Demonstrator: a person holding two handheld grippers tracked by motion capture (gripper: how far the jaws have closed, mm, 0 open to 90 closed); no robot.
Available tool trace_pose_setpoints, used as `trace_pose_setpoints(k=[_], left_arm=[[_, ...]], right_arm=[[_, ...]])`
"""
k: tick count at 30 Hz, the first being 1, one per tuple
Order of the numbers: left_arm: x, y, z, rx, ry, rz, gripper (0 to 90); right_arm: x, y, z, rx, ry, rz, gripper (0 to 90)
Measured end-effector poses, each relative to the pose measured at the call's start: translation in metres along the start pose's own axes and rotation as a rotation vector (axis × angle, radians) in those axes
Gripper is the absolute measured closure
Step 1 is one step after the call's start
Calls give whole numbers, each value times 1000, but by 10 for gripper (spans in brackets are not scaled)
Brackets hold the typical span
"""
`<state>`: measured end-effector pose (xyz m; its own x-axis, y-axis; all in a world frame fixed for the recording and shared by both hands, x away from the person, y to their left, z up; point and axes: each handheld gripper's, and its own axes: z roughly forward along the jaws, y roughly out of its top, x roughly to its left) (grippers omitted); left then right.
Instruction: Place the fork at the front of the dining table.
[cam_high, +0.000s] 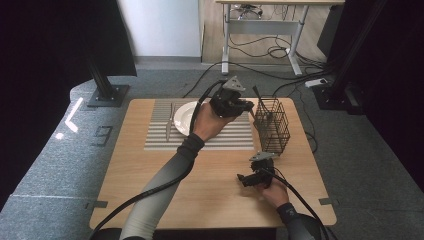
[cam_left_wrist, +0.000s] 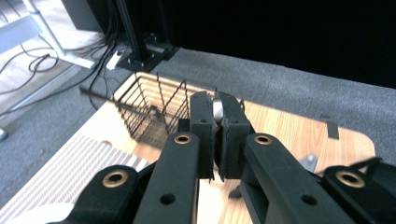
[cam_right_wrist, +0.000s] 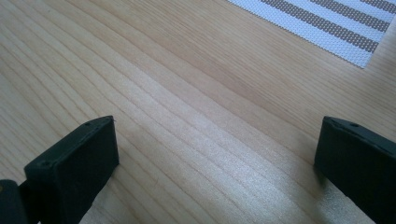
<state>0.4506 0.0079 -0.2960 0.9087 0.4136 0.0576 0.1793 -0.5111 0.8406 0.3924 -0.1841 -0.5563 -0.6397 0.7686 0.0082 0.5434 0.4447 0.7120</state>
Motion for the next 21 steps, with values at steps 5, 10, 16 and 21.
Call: trace_pose_setpoints(k=[5, 10, 16, 21], left_arm=[[10, -26, -3, 18, -7, -39, 865], [12, -48, -3, 39, -19, -53, 865], [12, -85, -2, 68, -43, -83, 865], [14, -102, -4, 88, -39, -98, 865]], right_arm=[[0, 0, 0, -2, 1, -3, 0], [0, 0, 0, -3, 1, -5, 0], [0, 1, -1, -7, 7, -11, 55], [1, 12, -7, -13, 14, -35, 116]])
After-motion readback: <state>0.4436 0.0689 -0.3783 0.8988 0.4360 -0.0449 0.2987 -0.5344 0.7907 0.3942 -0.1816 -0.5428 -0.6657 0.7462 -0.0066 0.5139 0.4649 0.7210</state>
